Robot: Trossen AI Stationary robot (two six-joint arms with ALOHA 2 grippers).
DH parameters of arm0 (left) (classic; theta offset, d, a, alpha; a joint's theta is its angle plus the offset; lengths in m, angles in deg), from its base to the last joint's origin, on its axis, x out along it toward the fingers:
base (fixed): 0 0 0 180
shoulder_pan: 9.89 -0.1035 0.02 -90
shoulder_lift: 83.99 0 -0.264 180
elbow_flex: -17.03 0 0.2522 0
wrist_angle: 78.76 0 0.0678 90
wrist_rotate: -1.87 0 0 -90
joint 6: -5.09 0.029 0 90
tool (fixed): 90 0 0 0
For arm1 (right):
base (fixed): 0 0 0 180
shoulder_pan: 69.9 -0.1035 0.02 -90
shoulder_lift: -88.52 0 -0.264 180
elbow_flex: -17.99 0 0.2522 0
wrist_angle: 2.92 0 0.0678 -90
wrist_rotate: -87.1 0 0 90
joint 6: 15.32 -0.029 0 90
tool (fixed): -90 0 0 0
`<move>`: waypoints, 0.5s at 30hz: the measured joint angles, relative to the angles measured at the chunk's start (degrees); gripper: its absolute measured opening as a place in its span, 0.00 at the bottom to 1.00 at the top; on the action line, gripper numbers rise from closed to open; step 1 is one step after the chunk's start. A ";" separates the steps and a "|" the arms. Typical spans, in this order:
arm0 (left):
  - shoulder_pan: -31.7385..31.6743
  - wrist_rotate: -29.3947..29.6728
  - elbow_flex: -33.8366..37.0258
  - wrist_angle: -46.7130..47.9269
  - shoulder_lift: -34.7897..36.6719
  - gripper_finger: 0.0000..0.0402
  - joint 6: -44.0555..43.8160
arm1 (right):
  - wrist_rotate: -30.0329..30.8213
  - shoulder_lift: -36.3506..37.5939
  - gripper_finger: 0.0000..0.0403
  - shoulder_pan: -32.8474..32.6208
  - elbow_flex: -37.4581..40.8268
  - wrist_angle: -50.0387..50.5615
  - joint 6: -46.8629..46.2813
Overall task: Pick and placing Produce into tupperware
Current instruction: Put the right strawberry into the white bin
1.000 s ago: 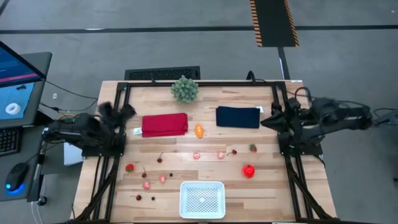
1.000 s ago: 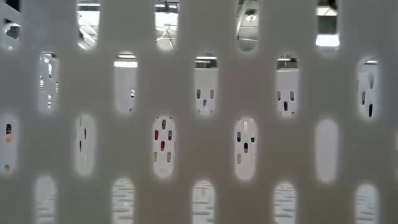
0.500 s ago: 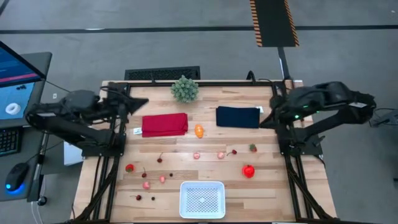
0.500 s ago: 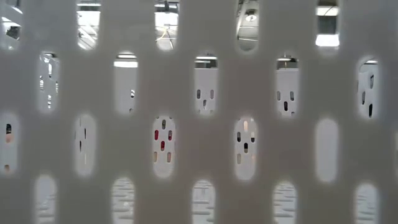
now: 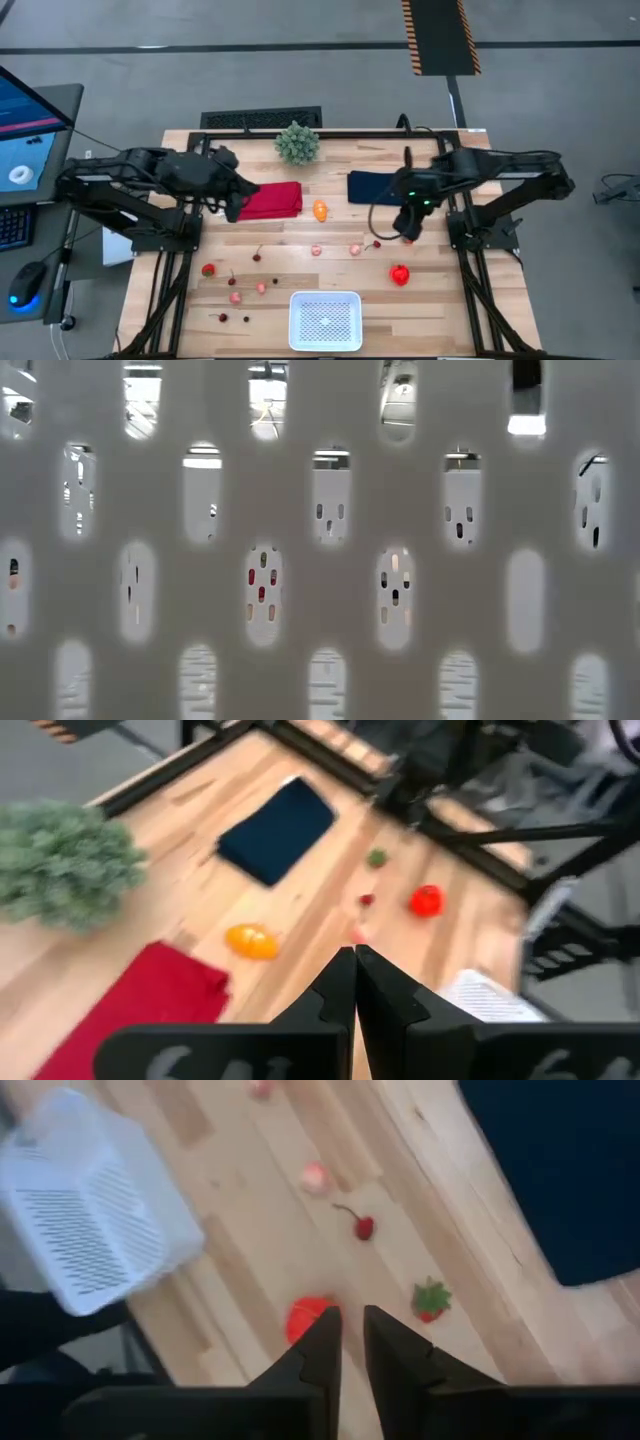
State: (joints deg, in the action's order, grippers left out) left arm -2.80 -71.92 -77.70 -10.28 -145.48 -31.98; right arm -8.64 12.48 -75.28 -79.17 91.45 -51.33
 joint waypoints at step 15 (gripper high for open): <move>-0.02 1.48 -0.02 5.30 -5.30 0.21 -7.46 | 0.14 -4.99 0.56 -2.45 16.75 -8.78 4.61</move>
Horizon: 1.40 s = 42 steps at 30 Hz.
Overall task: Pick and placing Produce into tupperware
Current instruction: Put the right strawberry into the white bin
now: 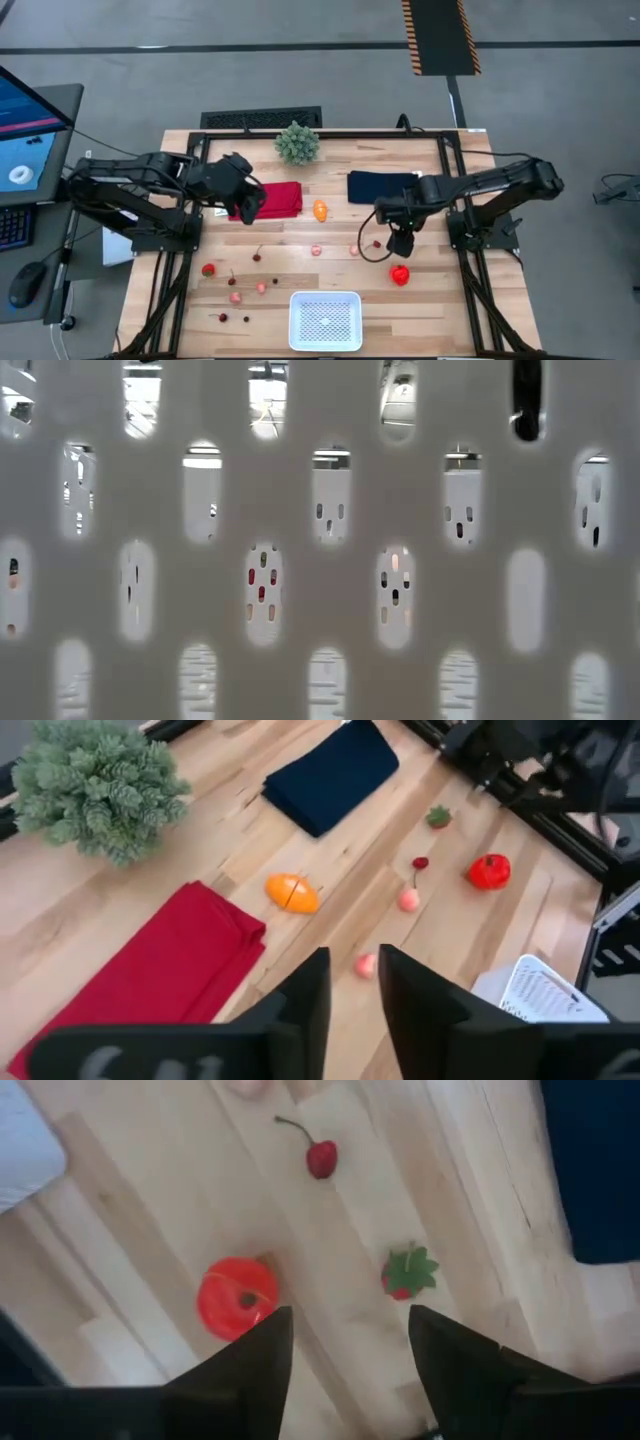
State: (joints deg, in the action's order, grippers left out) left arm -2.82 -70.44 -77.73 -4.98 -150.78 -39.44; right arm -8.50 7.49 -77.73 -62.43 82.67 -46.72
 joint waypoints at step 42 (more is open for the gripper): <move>-6.10 1.60 0.00 -19.95 -3.64 0.28 -3.17 | 1.15 -7.37 0.45 2.12 18.80 -20.07 5.96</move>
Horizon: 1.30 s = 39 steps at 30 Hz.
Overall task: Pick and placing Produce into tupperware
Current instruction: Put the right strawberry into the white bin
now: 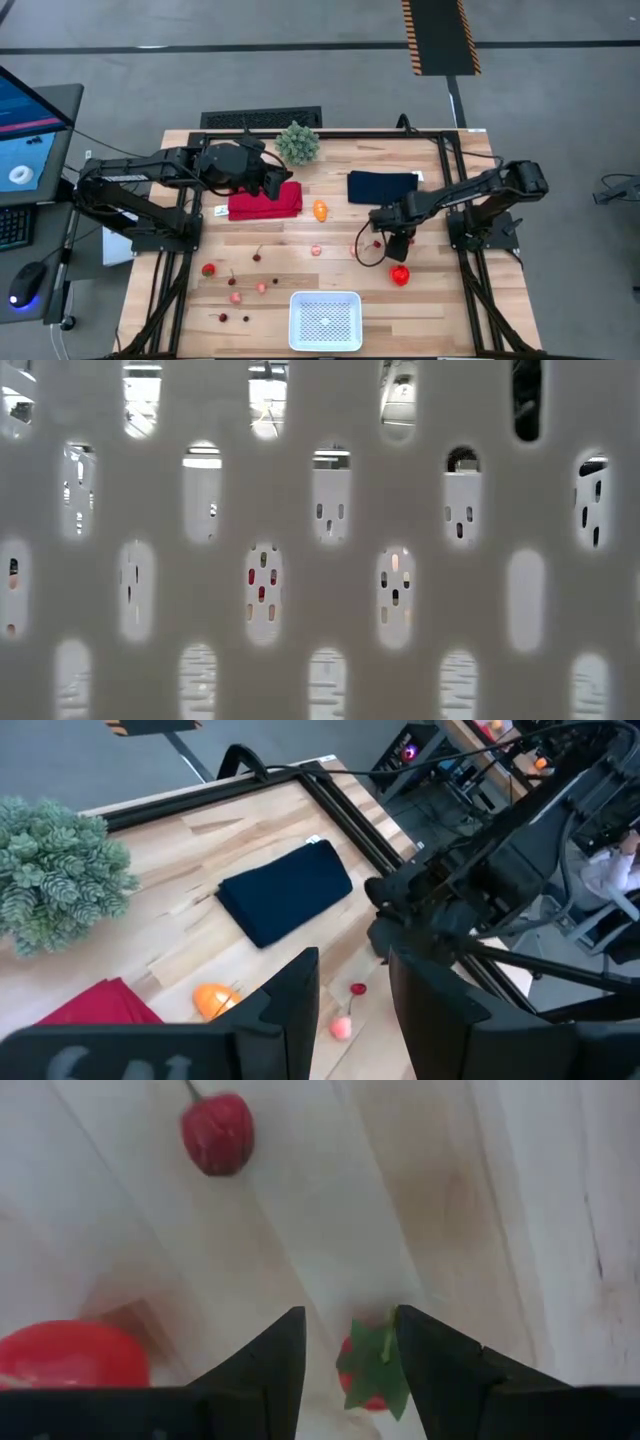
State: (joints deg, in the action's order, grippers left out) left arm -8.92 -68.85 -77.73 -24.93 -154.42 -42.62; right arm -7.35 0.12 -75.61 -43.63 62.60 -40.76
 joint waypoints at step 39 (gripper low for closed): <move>-0.46 0.62 0.00 0.03 0.02 0.28 1.14 | 1.04 2.41 0.05 1.71 -10.75 3.09 5.73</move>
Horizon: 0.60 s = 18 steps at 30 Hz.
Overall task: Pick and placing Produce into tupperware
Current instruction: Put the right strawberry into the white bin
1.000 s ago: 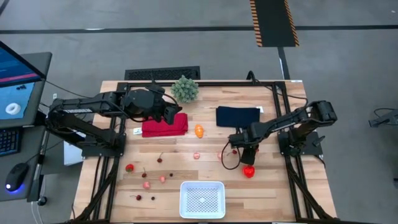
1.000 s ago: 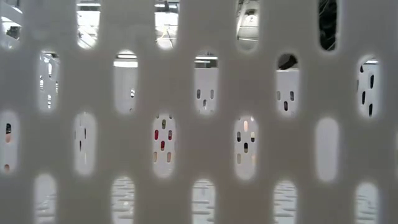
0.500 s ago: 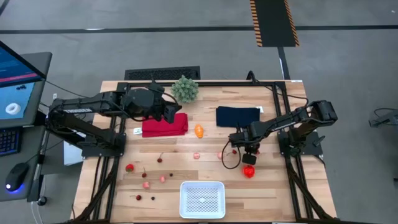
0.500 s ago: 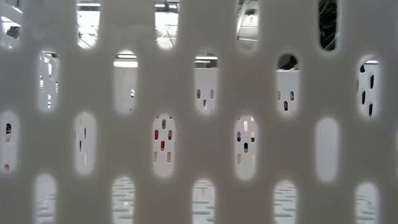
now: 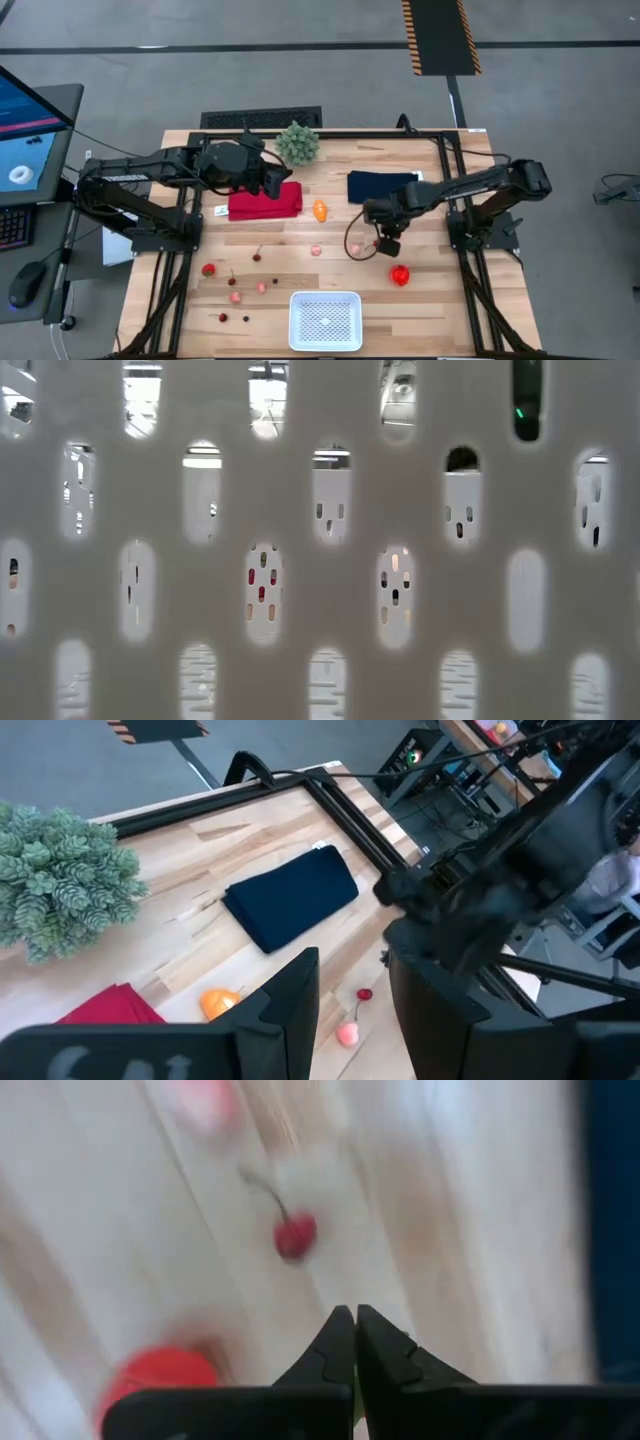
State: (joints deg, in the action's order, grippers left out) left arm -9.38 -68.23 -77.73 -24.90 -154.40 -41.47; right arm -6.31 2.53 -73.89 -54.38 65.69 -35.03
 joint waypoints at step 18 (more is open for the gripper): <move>0.02 -4.54 0.00 0.72 0.02 0.28 5.15 | -0.11 2.23 0.05 -8.53 -19.56 -17.41 -4.20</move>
State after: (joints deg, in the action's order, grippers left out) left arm -9.36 -72.76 -77.73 -24.18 -154.38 -36.32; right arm -6.42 4.75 -82.42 -73.94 48.28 -39.23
